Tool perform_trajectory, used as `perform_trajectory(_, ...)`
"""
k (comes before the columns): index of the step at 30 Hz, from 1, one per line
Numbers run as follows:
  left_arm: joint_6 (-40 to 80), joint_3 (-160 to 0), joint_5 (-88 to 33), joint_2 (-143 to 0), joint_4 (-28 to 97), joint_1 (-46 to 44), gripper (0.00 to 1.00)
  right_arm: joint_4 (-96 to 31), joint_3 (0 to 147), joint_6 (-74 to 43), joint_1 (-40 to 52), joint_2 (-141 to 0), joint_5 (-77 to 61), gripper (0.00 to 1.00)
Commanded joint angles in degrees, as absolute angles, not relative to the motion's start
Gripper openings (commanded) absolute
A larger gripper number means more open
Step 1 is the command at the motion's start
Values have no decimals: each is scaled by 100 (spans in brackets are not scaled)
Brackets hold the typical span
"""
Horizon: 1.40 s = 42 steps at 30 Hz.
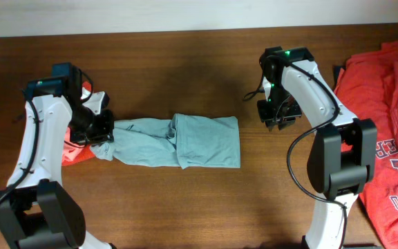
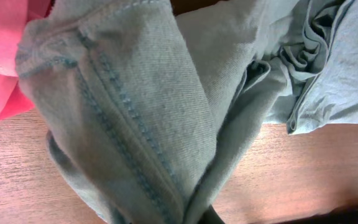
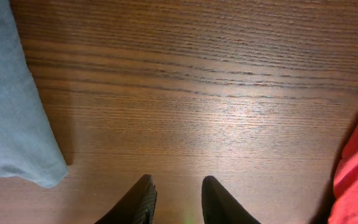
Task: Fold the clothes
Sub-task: 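Fold the left end rightward onto the stack with the left gripper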
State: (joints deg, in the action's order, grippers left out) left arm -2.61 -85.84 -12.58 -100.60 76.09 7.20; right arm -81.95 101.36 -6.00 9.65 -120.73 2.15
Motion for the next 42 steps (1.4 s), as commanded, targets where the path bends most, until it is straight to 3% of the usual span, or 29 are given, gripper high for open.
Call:
perform_trajectory(1,-355,-8641,-1219,-9994,7644,725,1,-8237,10114,-628,934,-12027,327,31)
perform_trajectory(10,-360,-9196,-1205,-9992,7891,250,1,-8237,10114,-631,937,-12027,314,31)
perform_trajectory(20,-220,-9760,-123,-10077,7618,-1678,1,-8232,10114,-631,934,-12027,187,31)
perform_trajectory(26,-86,-9760,-102,-10315,7397,-2650,1,-8254,10116,-631,934,-12027,176,31)
perform_trajectory(42,390,-9782,-292,-10868,6788,-3734,1,-8340,10114,-628,934,-12027,176,31)
